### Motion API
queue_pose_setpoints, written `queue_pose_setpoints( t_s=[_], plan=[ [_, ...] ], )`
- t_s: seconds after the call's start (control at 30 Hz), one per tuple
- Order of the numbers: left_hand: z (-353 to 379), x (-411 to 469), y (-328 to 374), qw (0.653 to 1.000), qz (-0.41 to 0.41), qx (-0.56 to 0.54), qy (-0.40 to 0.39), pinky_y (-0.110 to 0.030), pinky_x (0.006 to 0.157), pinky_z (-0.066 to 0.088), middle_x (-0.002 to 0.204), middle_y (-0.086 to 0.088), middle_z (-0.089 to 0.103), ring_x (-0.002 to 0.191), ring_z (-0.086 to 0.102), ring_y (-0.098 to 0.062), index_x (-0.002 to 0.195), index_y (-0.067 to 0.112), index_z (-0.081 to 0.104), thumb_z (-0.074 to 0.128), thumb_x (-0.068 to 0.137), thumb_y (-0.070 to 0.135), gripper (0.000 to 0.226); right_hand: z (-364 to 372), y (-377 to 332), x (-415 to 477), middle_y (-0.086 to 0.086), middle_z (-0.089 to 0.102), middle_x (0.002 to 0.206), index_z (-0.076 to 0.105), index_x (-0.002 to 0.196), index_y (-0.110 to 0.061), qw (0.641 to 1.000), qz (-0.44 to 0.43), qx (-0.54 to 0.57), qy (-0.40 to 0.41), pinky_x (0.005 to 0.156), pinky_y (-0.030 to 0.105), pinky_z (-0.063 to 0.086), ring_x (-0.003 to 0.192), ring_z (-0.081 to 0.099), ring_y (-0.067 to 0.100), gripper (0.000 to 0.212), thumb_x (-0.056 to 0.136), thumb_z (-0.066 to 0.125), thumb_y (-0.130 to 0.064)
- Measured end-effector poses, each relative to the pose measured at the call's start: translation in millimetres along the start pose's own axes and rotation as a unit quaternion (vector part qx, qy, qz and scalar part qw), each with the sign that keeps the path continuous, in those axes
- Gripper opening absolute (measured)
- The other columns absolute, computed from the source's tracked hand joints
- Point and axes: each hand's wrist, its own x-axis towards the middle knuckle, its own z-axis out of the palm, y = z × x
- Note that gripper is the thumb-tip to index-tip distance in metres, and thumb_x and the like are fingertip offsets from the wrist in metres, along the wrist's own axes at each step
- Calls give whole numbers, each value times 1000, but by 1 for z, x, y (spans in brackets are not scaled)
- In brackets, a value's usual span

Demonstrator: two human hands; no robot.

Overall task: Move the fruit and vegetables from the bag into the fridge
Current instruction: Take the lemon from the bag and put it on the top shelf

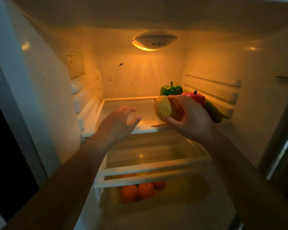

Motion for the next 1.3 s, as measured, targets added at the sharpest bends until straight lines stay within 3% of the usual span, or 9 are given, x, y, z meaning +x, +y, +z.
queue_pose_setpoints(
  t_s=[0.13, 0.33, 0.53, 0.77, 0.9, 1.17, 1.3],
  plan=[
    [5, -1, -5, 998, -3, 56, -32, -31, 85, 37, 133, 7, 51, 117, 48, -15, 129, 31, 48, 34, 91, 59, 49, 4, 4, 3, -6, 44, 137, 42, 137, -25, 1000, -2, -11, -29, 98, 20, 32, 122, 40, 6, 65, 79, 68, -37],
    [8, 1, -5, 997, 14, 68, -37, -33, 85, 40, 127, 7, 53, 114, 48, -16, 123, 32, 52, 32, 91, 58, 46, 8, 6, 2, -7, 41, 134, 39, 139, -28, 999, 7, -33, -22, 94, 22, 40, 115, 37, 2, 68, 78, 68, -41],
    [6, -2, -2, 997, 12, 67, -32, -31, 78, 41, 125, 6, 54, 109, 49, -15, 125, 30, 52, 32, 92, 56, 47, 9, 7, -1, -6, 48, 135, 37, 139, -26, 1000, 8, -15, -22, 101, 33, 42, 123, 43, 9, 72, 77, 73, -28],
    [2, -6, 0, 998, 7, 49, -24, -30, 76, 42, 122, 6, 56, 107, 51, -15, 122, 28, 56, 35, 93, 52, 43, 22, 1, 10, -8, 47, 135, 42, 135, -30, 997, 19, -59, -39, 89, 19, 38, 118, 46, 9, 59, 82, 68, -28],
    [4, -6, 0, 999, 5, 53, -12, -28, 72, 38, 122, 7, 58, 106, 52, -14, 122, 28, 57, 36, 92, 53, 44, 29, 6, 14, -4, 45, 134, 42, 136, -30, 995, 28, -94, -20, 84, 20, 39, 116, 47, 13, 59, 83, 66, -31],
    [5, -6, 1, 998, -1, 64, -3, -28, 69, 37, 120, 7, 59, 103, 52, -14, 121, 29, 58, 36, 92, 52, 43, 37, 7, 23, -3, 45, 136, 39, 138, -29, 994, 37, -102, -22, 94, 28, 43, 120, 45, 15, 63, 82, 67, -35],
    [6, -6, -1, 998, 6, 66, -2, -27, 68, 37, 120, 7, 59, 103, 52, -13, 121, 29, 58, 36, 92, 52, 43, 30, 1, 15, -3, 44, 139, 40, 138, -28, 995, 42, -88, -9, 96, 27, 38, 125, 43, 14, 64, 81, 67, -38]
  ],
)
